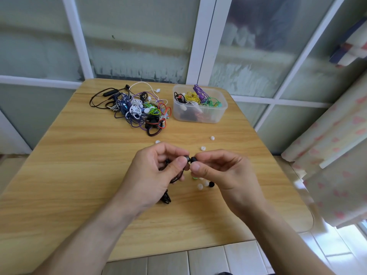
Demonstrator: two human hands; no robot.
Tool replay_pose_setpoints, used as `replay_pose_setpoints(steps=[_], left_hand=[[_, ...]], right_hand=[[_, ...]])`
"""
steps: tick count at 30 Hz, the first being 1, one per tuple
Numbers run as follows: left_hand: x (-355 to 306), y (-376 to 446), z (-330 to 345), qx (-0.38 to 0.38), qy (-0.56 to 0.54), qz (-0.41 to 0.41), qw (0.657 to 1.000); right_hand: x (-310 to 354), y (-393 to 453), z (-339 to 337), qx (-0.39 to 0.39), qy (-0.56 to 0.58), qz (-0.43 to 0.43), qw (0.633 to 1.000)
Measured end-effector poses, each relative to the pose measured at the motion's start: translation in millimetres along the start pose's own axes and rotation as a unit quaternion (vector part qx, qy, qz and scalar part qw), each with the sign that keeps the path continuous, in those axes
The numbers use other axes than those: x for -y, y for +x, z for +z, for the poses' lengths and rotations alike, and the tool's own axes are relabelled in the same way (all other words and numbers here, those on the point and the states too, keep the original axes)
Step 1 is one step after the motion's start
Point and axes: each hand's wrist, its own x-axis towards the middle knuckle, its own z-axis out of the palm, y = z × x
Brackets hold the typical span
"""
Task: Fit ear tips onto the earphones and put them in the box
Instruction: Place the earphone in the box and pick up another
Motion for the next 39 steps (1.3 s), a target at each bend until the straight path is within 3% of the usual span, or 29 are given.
replay_pose_setpoints(steps=[10, 18, 21, 26, 30, 34, 39], left_hand=[[-2, -1, -1, 0.010, -0.014, -0.043, 0.999], [-3, -4, 5, -0.020, -0.099, -0.118, 0.988], [-3, -4, 7, -0.046, -0.069, -0.090, 0.993], [-4, -6, 10, -0.092, 0.087, 0.043, 0.991], [-3, -10, 10, -0.117, 0.107, 0.061, 0.985], [-8, -11, 5, -0.076, 0.002, -0.031, 0.997], [-16, -12, 4, -0.026, -0.191, -0.173, 0.966]], right_hand=[[1, 1, -6, 0.058, -0.017, 0.012, 0.998], [-5, 0, -2, 0.048, -0.100, -0.100, 0.989], [-5, -1, 3, 0.033, -0.120, -0.121, 0.985], [-6, -4, 9, 0.028, -0.082, -0.121, 0.989], [-10, -3, 11, 0.036, -0.063, -0.111, 0.991], [-11, 0, 7, 0.063, -0.106, -0.171, 0.977], [-6, 7, 3, 0.082, -0.262, -0.329, 0.904]])
